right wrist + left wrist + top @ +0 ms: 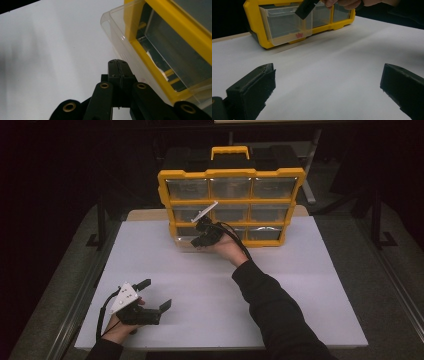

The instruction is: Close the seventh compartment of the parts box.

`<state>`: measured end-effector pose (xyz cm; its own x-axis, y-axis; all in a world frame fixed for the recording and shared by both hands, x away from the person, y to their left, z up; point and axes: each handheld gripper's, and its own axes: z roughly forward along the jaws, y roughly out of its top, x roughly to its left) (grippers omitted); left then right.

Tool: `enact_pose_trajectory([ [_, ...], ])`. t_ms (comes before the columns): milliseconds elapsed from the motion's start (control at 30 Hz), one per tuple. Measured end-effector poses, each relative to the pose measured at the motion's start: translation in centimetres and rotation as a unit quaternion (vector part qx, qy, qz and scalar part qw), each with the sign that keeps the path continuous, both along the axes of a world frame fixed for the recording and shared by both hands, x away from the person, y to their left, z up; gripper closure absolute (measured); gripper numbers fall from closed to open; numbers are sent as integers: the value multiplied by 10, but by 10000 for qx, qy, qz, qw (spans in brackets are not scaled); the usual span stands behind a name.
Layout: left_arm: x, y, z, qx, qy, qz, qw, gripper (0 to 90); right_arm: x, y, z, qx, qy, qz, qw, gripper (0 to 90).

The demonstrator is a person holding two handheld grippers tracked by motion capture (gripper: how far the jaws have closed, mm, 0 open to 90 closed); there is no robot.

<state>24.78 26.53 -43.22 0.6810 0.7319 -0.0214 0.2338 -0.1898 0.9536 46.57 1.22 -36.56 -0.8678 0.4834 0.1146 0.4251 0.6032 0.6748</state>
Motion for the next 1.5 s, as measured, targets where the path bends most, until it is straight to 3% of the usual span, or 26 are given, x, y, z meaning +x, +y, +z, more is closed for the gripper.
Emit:
enact_pose_trajectory([
  [433, 0, 0, 0, -14, -5, 5, 10000, 0, 14, -2, -2, 93, -195, -193, 9996, 894],
  [600, 1, 0, 0, -30, -16, 6, 10000, 0, 16, -2, -1, 219, -73, -434, 9988, 894],
  [667, 0, 0, 0, -23, -5, 8, 10000, 0, 20, -5, -3, 163, -269, -384, 9988, 894],
  [700, 0, 0, 0, -44, -2, 11, 10000, 0, 20, -4, -3, 211, -194, -466, 9985, 894],
  [733, 1, 0, 0, -4, -5, 0, 10000, 0, 22, -5, -4, 168, -300, -436, 9985, 894],
  [767, 1, 0, 0, -6, -2, 2, 10000, 0, 21, -4, -4, 224, -193, -552, 9980, 894],
  [800, 1, 0, 0, -7, -3, -2, 10000, 0, 23, -5, -5, 203, -295, -501, 9981, 895],
  [867, 0, 0, 0, -7, -1, -2, 10000, 0, 23, -5, -4, 220, -232, -624, 9975, 894],
  [933, 1, 0, 0, -12, -2, -2, 10000, 0, 26, -5, -5, 208, -343, -567, 9976, 894],
  [1000, 1, 0, -1, -16, -1, -3, 10000, 0, 25, -4, -4, 225, -246, -695, 9970, 894],
  [1133, 1, -1, -1, -24, 11, 3, 10000, 0, 28, -5, -6, 201, -340, -688, 9968, 895],
  [1167, 1, -1, -1, -43, 37, 12, 10000, 0, 27, -5, -5, 235, -238, -758, 9966, 894],
  [1400, 3, -1, 0, 11, 6, -6, 10000, 0, 20, -9, -5, 204, -198, -671, 9973, 894],
  [1433, 3, -1, 0, -2, -3, -3, 10000, 0, 19, -11, -6, 176, -296, -611, 9975, 894],
  [1500, 4, -1, -1, -11, 4, 26, 10000, 0, 14, -13, -4, 230, -182, -664, 9974, 893],
])
